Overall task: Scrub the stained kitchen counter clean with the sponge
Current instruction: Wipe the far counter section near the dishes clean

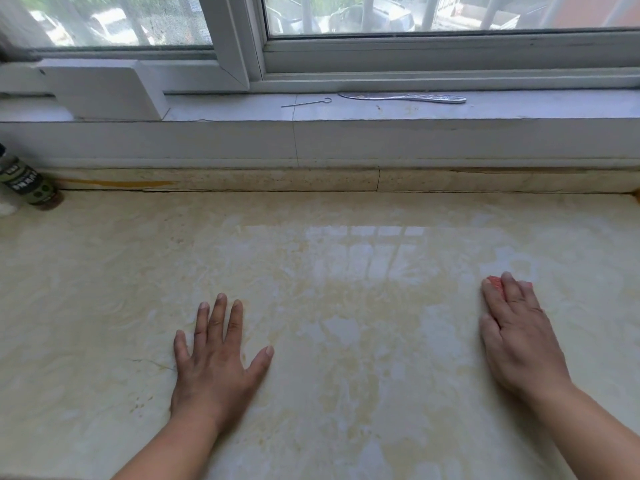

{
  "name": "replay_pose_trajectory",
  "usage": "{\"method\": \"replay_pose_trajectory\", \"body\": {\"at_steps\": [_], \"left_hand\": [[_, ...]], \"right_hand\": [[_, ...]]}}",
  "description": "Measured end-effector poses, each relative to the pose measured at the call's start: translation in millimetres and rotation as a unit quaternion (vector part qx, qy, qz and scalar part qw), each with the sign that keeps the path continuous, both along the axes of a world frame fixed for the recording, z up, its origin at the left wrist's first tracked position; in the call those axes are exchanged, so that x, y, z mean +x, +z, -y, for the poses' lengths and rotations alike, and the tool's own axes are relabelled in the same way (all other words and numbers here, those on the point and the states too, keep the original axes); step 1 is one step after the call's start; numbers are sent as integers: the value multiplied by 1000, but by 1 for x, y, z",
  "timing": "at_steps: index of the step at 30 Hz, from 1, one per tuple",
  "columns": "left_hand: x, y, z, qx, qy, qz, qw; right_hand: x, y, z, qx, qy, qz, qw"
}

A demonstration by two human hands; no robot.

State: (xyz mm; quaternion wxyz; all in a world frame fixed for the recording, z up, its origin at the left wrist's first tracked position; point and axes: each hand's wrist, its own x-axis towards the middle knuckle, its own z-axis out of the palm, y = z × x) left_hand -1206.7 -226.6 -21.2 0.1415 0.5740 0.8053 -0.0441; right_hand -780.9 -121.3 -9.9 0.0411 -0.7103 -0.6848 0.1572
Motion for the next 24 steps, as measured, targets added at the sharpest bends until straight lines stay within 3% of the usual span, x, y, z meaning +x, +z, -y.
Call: {"method": "replay_pose_trajectory", "body": {"at_steps": [4, 11, 16, 19, 24], "left_hand": [[0, -1, 1, 8, -1, -2, 1000], [-1, -2, 0, 8, 0, -6, 1000], [0, 1, 0, 3, 0, -10, 1000], [0, 1, 0, 12, -2, -6, 1000], [1, 0, 0, 19, 1, -3, 1000]], "right_hand": [[-42, 3, -13, -7, 16, 9, 1000], [-172, 11, -27, -23, 222, -45, 974], [-164, 7, -34, -9, 257, -41, 965], [-124, 7, -53, -1, 226, -22, 974], [-7, 3, -106, 10, 29, 55, 998]]}}
